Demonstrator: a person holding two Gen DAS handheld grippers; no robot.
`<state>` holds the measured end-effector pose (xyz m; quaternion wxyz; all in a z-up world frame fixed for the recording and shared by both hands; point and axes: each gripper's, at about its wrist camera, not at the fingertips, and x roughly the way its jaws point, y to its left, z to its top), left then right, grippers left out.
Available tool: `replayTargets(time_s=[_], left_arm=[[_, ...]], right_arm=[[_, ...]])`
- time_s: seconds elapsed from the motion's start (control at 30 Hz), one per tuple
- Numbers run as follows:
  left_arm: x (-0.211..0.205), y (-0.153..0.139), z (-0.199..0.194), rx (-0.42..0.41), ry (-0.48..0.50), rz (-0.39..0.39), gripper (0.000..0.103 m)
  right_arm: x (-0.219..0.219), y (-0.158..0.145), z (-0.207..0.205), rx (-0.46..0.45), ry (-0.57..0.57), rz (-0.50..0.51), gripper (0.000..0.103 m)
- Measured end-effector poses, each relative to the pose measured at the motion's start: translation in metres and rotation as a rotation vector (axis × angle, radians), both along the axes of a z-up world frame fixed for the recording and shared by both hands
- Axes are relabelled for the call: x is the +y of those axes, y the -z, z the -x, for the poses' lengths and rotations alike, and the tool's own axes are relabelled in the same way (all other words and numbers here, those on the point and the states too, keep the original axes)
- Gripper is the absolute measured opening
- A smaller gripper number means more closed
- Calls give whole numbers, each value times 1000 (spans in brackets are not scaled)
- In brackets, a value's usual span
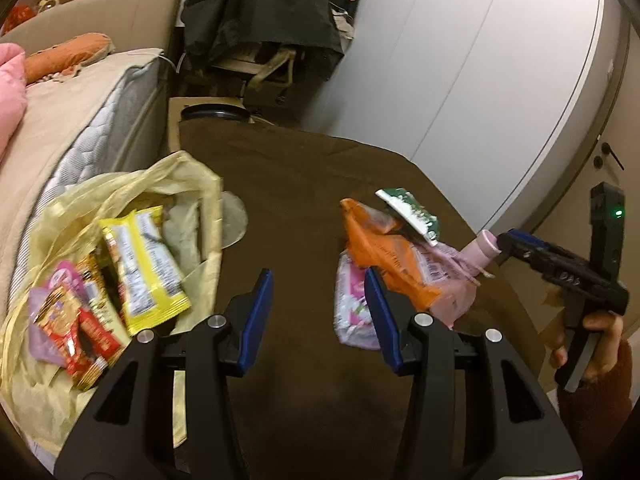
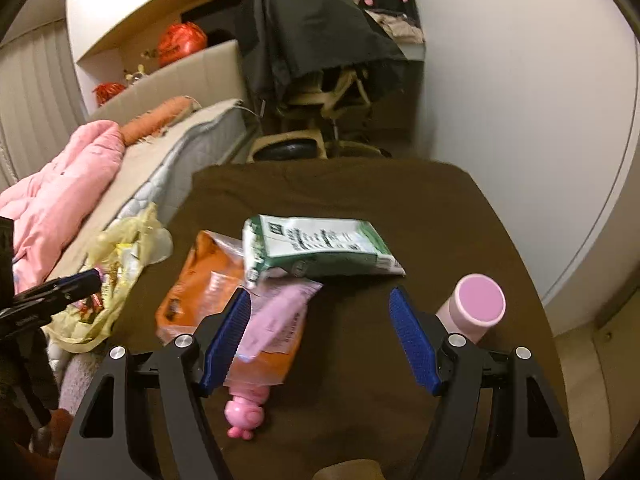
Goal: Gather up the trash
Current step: 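Grasp the green-and-white milk carton with the left tool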
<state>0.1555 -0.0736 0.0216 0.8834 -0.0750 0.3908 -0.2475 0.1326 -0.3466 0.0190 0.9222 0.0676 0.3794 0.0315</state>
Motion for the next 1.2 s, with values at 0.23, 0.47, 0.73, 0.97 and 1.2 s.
replayTargets(time_s=[0.23, 0.47, 0.73, 0.97, 1.2], left_arm=[[-74, -23, -49, -36, 263, 11, 56], [-197, -10, -105, -83, 530, -265, 60], [-252, 42, -127, 40, 643, -501, 60], [-251, 57, -114, 55, 611, -592, 57], [-200, -17, -100, -30, 440, -301, 57]], right_arm=[[-17, 14, 9, -16, 82, 105, 68], [-75, 33, 51, 2, 190, 12, 68], [-112, 55, 80, 8, 278, -86, 68], [-113, 59, 77, 7, 270, -126, 68], [-94, 46, 71, -13, 230, -111, 68]])
